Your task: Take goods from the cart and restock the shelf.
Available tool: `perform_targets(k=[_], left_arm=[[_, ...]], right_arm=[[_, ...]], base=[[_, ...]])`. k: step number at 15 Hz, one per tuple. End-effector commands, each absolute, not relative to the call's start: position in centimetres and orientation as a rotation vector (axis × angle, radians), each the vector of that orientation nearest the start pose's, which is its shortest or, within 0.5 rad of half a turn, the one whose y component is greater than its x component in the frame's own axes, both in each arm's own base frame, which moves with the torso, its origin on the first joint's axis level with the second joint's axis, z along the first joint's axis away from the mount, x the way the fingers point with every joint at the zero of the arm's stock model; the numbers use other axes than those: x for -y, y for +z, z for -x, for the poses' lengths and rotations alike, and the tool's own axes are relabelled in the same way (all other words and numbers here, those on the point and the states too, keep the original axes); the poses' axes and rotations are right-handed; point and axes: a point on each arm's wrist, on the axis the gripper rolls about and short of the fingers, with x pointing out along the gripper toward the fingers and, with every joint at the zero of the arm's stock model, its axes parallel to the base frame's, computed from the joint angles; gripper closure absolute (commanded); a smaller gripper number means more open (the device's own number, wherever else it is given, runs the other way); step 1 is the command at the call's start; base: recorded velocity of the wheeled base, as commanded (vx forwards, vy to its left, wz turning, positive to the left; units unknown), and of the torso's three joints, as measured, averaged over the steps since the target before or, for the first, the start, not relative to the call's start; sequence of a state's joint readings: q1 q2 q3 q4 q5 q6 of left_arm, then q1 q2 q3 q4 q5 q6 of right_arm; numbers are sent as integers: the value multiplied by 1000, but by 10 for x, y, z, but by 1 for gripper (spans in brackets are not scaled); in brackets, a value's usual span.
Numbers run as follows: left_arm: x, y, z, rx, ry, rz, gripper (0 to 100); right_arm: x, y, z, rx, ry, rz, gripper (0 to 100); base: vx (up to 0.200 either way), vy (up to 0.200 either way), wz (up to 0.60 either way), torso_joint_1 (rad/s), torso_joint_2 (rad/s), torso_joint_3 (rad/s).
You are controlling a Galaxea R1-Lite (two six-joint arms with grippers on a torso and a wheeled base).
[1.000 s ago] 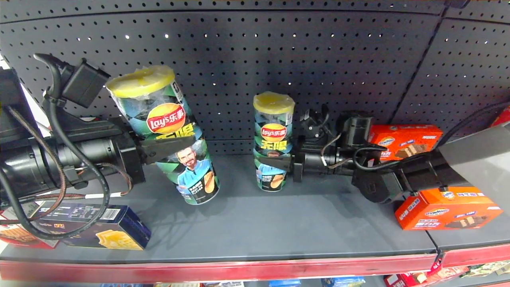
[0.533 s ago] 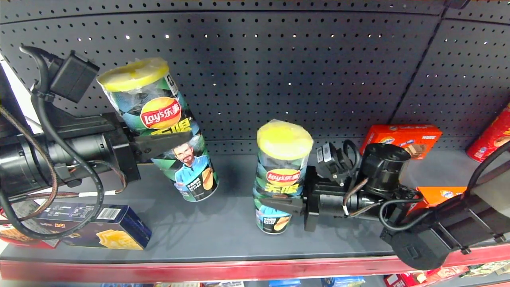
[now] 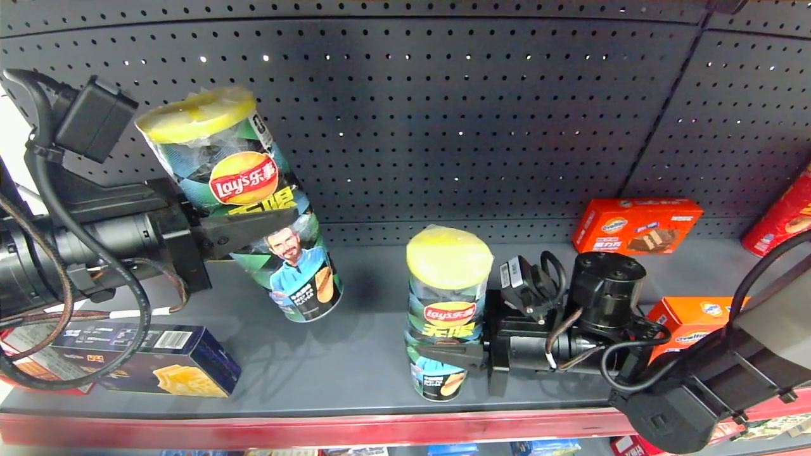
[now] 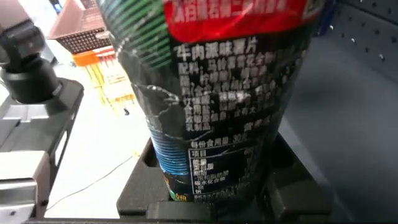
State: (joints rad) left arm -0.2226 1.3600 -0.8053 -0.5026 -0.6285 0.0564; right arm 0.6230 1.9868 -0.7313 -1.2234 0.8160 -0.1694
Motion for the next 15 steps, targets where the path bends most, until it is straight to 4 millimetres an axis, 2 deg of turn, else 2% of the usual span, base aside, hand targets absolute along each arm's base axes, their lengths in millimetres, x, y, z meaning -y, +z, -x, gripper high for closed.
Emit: perform_targets(k=[1, 11, 12, 15], left_arm=[[62, 261, -215, -24, -852, -43, 100], [62, 260, -216, -27, -852, -43, 100], [62, 260, -215, -27, -852, -43, 100], [62, 251, -213, -58, -856, -36, 100]], right_arm=[[-211, 121, -276, 65, 1424, 133, 100], [-217, 118, -291, 84, 1414, 137, 100], [-216, 117, -291, 82, 1414, 137, 0], [-210, 123, -290, 94, 1399, 140, 0]], base=[[0, 0, 0, 0, 0, 0], [0, 0, 0, 0, 0, 0], [0, 0, 0, 0, 0, 0], [0, 0, 0, 0, 0, 0]])
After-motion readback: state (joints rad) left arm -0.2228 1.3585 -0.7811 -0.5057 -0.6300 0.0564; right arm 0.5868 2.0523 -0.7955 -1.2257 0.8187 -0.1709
